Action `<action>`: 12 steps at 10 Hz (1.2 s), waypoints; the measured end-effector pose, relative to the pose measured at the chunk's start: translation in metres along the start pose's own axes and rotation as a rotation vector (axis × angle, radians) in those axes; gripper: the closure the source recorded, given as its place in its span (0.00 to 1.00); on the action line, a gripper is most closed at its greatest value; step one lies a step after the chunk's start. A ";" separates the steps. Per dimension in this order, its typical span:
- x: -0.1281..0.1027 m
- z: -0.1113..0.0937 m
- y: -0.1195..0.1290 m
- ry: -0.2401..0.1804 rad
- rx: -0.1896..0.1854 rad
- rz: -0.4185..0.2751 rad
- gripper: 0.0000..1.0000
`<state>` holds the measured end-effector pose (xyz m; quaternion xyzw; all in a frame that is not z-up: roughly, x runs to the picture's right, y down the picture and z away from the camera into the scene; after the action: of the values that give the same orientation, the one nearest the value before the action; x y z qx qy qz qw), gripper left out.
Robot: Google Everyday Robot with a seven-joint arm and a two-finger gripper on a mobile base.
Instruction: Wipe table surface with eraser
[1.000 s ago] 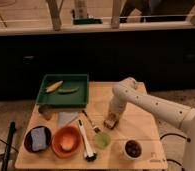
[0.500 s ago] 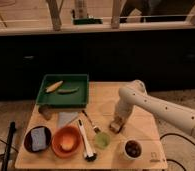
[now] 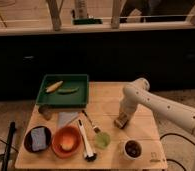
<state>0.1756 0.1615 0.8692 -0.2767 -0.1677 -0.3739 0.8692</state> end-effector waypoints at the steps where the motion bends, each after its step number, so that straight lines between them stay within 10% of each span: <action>1: 0.002 0.003 -0.005 0.001 0.001 -0.008 1.00; 7: -0.034 0.012 -0.038 -0.083 0.054 -0.130 1.00; 12: -0.051 -0.002 -0.003 -0.100 0.051 -0.125 1.00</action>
<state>0.1402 0.1868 0.8428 -0.2619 -0.2371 -0.4090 0.8414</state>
